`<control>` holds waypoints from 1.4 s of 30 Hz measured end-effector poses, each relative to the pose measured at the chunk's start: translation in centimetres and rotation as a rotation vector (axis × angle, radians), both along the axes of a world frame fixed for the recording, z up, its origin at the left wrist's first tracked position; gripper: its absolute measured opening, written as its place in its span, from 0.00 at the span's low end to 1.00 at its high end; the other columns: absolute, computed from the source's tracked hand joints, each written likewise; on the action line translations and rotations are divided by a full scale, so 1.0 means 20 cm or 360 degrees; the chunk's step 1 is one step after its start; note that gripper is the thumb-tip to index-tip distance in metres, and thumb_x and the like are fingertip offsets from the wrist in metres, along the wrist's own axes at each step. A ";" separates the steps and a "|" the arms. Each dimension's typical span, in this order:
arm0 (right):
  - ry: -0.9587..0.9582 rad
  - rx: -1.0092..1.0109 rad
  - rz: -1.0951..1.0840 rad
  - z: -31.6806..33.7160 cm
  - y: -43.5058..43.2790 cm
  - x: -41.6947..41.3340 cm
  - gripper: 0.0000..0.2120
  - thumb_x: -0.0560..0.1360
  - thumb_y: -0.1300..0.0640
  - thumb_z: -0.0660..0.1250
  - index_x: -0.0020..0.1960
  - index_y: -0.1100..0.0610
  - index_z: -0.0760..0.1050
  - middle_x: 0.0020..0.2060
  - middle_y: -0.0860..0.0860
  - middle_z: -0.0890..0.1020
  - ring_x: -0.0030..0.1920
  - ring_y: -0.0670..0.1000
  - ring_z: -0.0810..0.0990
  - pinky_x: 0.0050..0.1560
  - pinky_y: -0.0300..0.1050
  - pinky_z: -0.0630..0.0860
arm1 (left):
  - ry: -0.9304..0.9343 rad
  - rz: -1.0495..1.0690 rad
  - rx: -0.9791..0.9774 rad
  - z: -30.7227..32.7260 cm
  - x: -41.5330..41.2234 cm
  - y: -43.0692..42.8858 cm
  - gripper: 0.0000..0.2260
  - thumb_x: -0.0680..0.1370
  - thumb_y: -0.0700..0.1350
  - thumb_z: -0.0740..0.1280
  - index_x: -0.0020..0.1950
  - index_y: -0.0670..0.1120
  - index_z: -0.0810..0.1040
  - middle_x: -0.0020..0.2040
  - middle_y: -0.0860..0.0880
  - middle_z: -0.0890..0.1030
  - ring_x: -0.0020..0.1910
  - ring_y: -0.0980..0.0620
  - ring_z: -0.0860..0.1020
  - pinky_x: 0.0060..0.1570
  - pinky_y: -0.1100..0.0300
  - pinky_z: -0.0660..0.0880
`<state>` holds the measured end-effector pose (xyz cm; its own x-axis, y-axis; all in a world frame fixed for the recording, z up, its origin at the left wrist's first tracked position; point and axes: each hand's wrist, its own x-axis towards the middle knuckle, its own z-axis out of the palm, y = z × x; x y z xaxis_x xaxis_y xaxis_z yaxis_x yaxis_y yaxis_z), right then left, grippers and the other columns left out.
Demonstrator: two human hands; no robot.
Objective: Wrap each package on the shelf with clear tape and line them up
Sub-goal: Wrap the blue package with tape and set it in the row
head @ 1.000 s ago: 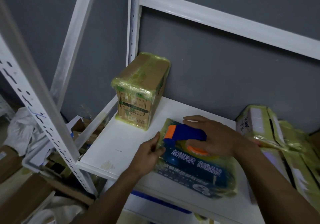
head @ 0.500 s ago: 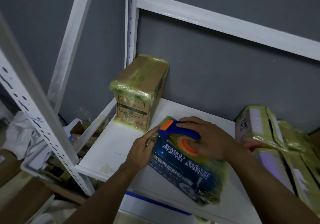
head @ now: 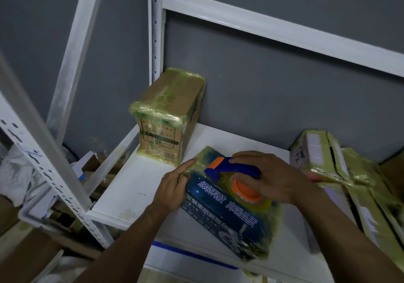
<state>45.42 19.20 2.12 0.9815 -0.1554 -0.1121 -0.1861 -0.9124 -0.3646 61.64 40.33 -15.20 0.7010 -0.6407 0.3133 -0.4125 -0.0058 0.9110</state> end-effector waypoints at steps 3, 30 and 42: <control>0.0004 -0.0087 -0.0019 -0.04 0.04 0.01 0.19 0.84 0.38 0.55 0.72 0.38 0.72 0.71 0.33 0.71 0.68 0.40 0.72 0.70 0.47 0.71 | -0.0042 -0.0042 0.0037 0.01 0.01 0.01 0.21 0.84 0.41 0.54 0.75 0.54 0.72 0.51 0.61 0.85 0.47 0.56 0.84 0.45 0.59 0.81; -0.0155 0.0204 -0.0089 -0.07 0.14 0.08 0.18 0.82 0.39 0.62 0.71 0.38 0.74 0.69 0.35 0.74 0.65 0.39 0.74 0.67 0.42 0.73 | -0.1046 0.0137 0.0618 0.17 0.07 0.08 0.24 0.75 0.47 0.57 0.69 0.51 0.80 0.69 0.57 0.77 0.71 0.52 0.73 0.59 0.58 0.79; -0.0029 0.0132 -0.0115 -0.05 0.11 0.01 0.19 0.81 0.39 0.63 0.71 0.39 0.75 0.71 0.37 0.74 0.67 0.40 0.73 0.64 0.35 0.70 | -0.1161 0.0128 0.0659 0.17 0.06 0.08 0.23 0.75 0.48 0.58 0.67 0.50 0.81 0.68 0.56 0.78 0.74 0.50 0.70 0.61 0.55 0.77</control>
